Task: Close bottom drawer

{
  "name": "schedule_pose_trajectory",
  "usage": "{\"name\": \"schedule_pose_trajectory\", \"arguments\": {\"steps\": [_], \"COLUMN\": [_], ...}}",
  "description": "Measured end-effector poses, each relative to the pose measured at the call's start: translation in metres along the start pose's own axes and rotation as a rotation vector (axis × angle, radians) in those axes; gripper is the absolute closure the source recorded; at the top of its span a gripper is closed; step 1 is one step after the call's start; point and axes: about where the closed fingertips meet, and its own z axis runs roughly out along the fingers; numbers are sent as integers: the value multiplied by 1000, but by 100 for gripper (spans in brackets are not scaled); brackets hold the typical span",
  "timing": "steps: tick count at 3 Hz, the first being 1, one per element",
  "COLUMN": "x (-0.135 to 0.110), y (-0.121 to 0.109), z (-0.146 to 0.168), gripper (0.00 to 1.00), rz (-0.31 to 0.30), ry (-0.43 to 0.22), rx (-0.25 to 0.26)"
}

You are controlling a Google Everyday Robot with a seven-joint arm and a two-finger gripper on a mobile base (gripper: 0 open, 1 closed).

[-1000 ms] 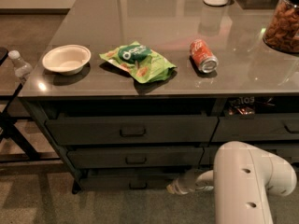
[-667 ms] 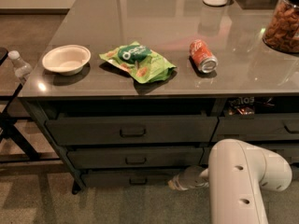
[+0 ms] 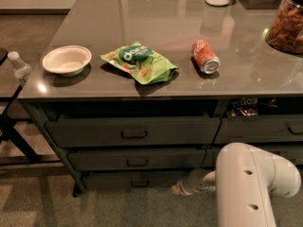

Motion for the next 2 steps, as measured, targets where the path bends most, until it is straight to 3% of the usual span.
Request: {"name": "schedule_pose_trajectory", "arguments": {"steps": [1,2], "x": [43,48], "y": [-4,-1], "z": [-26,-26], "gripper": [100,81], "rz": [84,87], "ry": [70,79], "rx": [-19,-25]}}
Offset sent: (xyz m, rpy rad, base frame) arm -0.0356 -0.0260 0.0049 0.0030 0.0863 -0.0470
